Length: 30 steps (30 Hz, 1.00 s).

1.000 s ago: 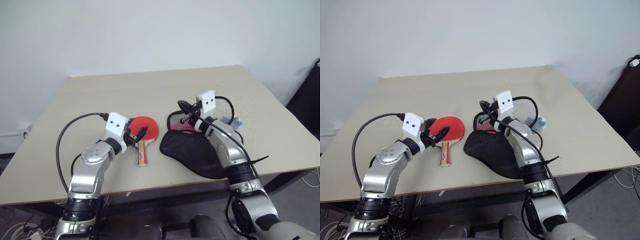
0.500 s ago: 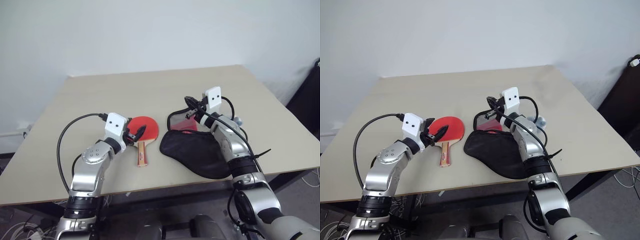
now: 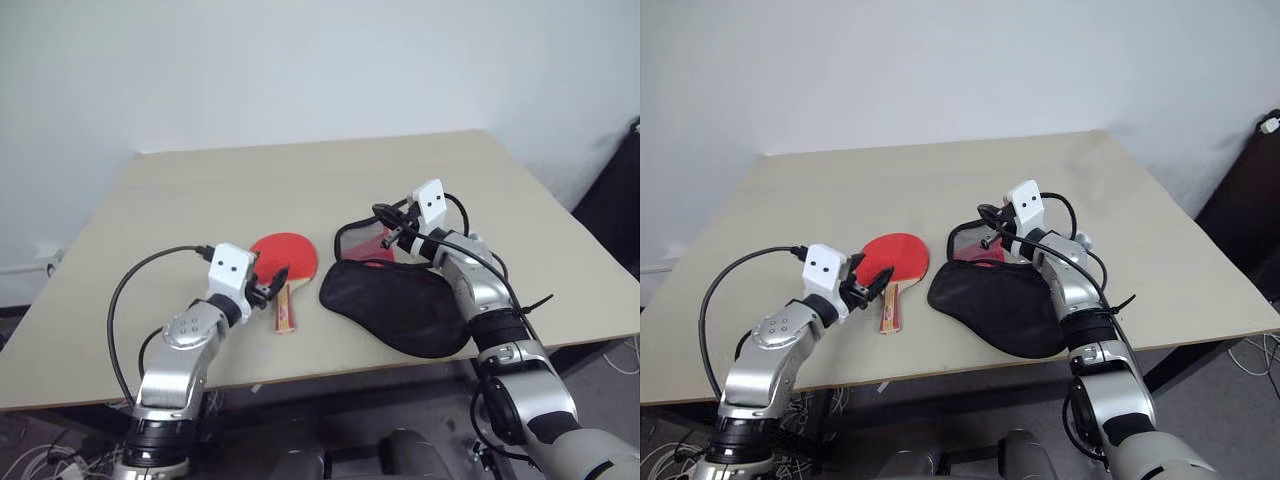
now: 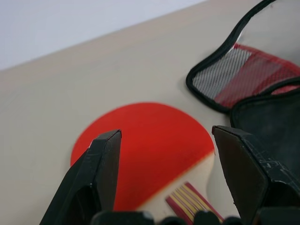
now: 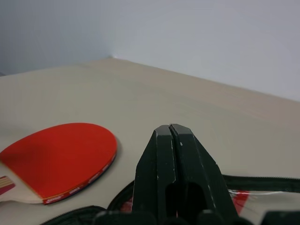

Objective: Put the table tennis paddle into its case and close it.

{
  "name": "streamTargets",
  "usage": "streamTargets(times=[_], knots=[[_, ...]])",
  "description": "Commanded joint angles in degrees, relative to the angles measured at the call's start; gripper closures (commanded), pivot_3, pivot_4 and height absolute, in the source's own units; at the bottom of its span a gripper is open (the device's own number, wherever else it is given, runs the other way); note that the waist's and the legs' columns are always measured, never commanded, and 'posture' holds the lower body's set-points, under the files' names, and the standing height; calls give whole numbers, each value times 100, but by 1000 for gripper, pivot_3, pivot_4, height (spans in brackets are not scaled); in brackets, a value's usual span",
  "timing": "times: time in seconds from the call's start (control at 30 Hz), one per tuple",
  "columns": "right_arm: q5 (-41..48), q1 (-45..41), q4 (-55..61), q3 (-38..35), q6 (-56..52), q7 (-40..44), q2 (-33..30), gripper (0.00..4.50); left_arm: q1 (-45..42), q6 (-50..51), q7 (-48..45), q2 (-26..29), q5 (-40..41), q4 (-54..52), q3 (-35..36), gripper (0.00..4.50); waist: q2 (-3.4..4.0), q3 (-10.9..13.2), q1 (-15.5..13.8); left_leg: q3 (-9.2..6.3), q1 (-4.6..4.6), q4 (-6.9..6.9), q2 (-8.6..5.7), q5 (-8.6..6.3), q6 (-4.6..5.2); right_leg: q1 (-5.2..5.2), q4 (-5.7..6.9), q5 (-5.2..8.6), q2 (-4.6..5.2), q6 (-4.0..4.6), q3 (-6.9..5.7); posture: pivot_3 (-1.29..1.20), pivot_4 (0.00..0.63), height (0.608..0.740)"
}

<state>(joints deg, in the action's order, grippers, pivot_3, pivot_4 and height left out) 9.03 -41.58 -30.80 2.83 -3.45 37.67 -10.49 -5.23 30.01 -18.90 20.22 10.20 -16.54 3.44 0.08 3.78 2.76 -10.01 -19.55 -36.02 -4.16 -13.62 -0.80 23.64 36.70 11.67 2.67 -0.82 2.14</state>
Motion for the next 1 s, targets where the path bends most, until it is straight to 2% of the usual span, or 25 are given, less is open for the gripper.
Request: streamTargets(times=[0.03, 0.1, 0.2, 0.53, 1.0], knots=[[-14, -204, 18, 21, 159, 188, -62, 4500, 109, 672, 652, -290, -115, -526, 112, 1040, -1, 0, -1, 0, 0, 0, 0, 0, 0, -1, 0, 0, 1, 0, 0, 0, 0, 740], [-22, -228, -23, 36, 169, 238, -60, 4500, 211, 977, 903, -429, -211, -671, 61, 776, -1, 0, -1, 0, 0, -2, -1, 0, 0, -1, -1, 0, 1, 0, 0, 0, 0, 740], [-33, -261, -111, 61, 198, 285, -20, 4500, 263, 1336, 1196, -648, -249, -813, 46, 113, -1, 0, -2, -1, 0, -2, -2, 0, 0, -2, -1, 0, 2, 0, -1, 0, 0, 740], [-81, -423, -411, 108, 324, 365, 125, 4500, -141, 2190, 1656, -1332, -222, -1095, -273, 113, -3, 1, -2, -1, 0, -5, -4, 0, 0, -5, 0, 0, 2, 0, -2, 0, 0, 740], [-117, -465, -475, 97, 333, 411, 107, 4500, -482, 3391, 2340, -1750, -579, -1040, -444, 113, -4, 1, 0, -1, 0, -5, -4, 0, -1, -6, 0, 0, 1, -1, -3, 0, 0, 740]])
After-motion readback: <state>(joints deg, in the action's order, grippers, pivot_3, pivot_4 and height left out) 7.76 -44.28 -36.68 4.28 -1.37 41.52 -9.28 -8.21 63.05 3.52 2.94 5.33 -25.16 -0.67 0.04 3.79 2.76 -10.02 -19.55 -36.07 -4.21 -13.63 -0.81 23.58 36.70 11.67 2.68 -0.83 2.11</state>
